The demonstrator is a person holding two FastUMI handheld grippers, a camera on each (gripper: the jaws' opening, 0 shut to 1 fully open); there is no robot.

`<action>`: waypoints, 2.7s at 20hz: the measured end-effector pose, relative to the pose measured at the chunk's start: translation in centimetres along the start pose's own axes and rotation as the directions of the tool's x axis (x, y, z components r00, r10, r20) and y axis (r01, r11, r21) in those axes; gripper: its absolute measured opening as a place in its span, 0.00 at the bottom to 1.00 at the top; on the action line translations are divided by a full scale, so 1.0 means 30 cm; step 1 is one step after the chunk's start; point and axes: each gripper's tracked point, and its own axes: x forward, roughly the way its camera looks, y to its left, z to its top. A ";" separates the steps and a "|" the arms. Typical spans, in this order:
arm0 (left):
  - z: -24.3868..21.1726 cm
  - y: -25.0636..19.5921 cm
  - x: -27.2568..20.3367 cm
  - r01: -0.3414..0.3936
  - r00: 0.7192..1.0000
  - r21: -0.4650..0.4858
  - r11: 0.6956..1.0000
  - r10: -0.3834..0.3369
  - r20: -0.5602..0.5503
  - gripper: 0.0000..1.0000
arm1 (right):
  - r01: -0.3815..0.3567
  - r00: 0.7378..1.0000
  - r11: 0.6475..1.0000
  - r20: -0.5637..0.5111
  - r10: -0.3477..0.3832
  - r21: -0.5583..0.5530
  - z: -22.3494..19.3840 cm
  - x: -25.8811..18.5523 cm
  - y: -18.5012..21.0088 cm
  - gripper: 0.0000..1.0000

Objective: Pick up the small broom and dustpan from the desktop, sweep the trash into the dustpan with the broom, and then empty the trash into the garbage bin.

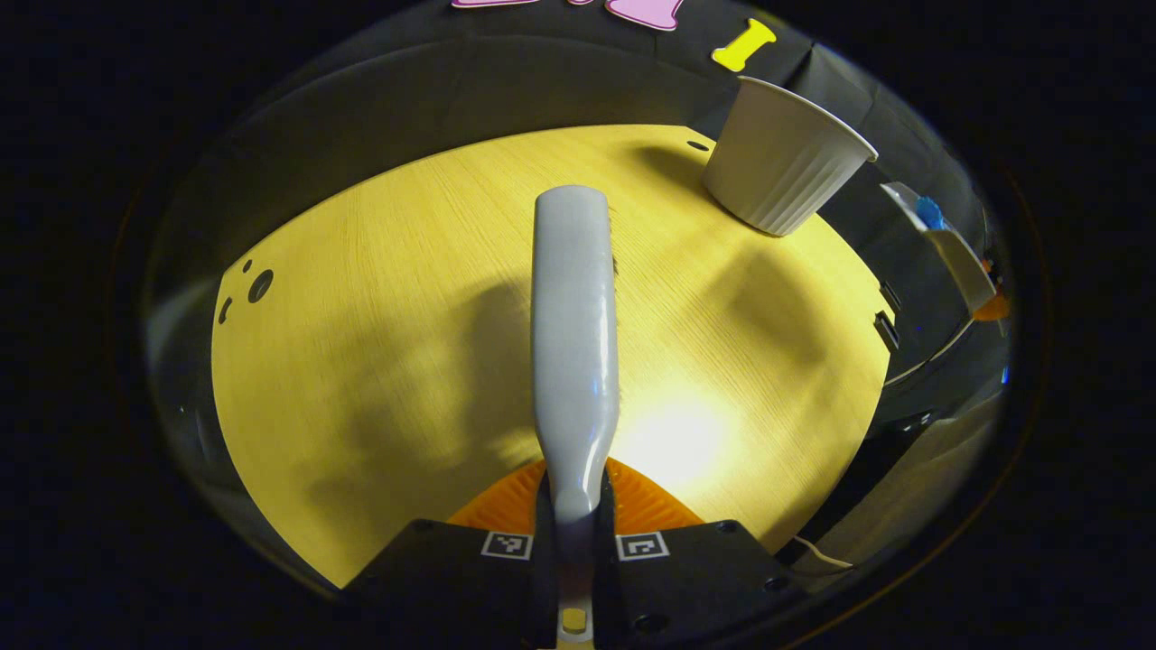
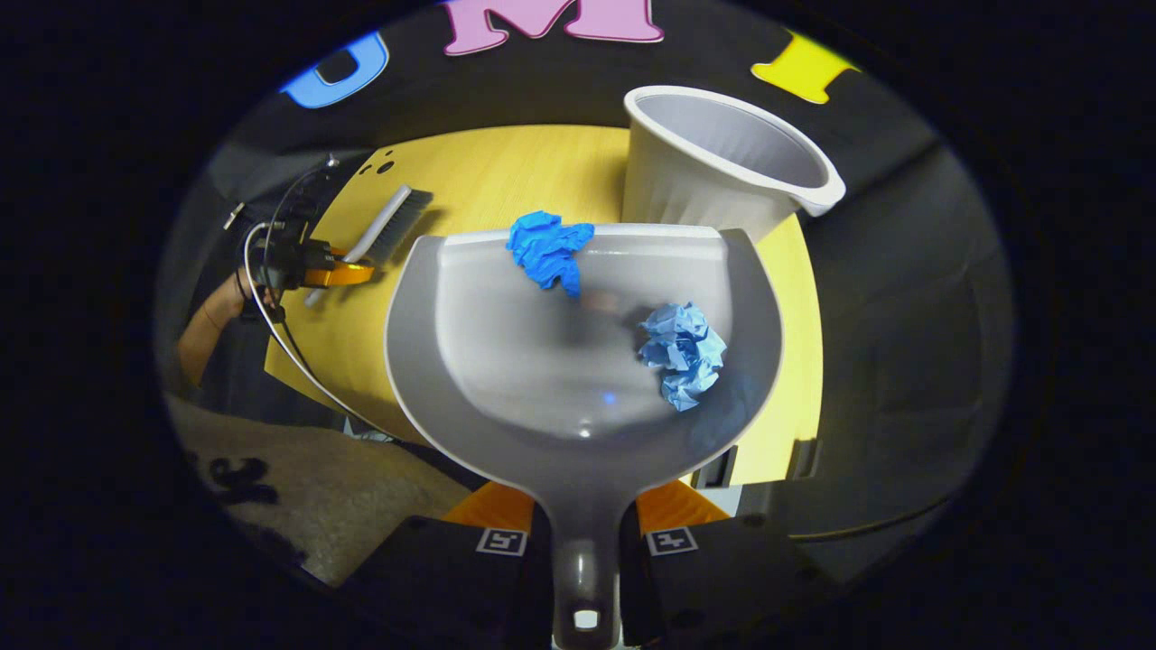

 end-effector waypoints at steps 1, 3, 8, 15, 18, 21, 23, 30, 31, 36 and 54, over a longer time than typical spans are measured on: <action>0.000 -0.002 -0.002 0.003 1.000 -0.004 1.000 -0.003 0.005 0.19 | -0.008 1.000 1.000 0.000 0.008 0.023 0.006 -0.006 0.015 0.33; -0.008 0.006 -0.003 0.008 1.000 -0.004 1.000 -0.008 0.010 0.19 | -0.010 1.000 0.997 0.011 0.009 0.075 0.028 -0.025 0.029 0.33; -0.010 0.016 0.001 0.024 1.000 0.002 1.000 -0.024 0.008 0.19 | 0.037 0.998 0.989 0.038 -0.042 0.141 0.084 -0.082 0.012 0.33; 0.003 0.017 0.002 0.026 1.000 0.005 1.000 -0.026 0.004 0.19 | 0.083 0.993 0.982 0.069 -0.096 0.172 0.299 -0.148 -0.177 0.33; 0.004 0.016 0.008 0.018 1.000 0.002 1.000 -0.018 -0.005 0.19 | 0.082 0.996 0.985 0.031 -0.087 0.152 0.389 -0.110 -0.245 0.33; 0.014 0.013 0.015 0.011 1.000 -0.004 1.000 -0.011 -0.020 0.19 | 0.038 0.999 0.991 -0.038 -0.033 0.130 0.451 -0.056 -0.260 0.33; 0.031 0.018 0.027 0.009 1.000 -0.008 1.000 -0.009 -0.028 0.19 | 0.012 0.994 0.994 -0.109 0.000 0.110 0.467 -0.027 -0.277 0.33; 0.041 0.004 0.031 -0.005 0.999 -0.041 0.999 0.003 -0.039 0.19 | -0.061 0.928 0.996 -0.365 0.079 0.061 0.499 0.060 -0.270 0.33; 0.042 0.006 0.031 -0.004 0.999 -0.045 0.999 0.003 -0.039 0.19 | -0.069 0.918 0.996 -0.388 0.085 0.055 0.510 0.058 -0.278 0.33; 0.042 0.004 0.032 -0.013 0.999 -0.059 0.998 0.011 -0.044 0.19 | -0.089 0.892 0.996 -0.442 0.089 0.021 0.557 0.074 -0.290 0.33; 0.040 0.002 0.027 -0.046 0.997 -0.034 0.998 0.044 -0.065 0.19 | -0.099 0.986 0.995 -0.133 0.097 -0.005 0.547 -0.046 -0.198 0.33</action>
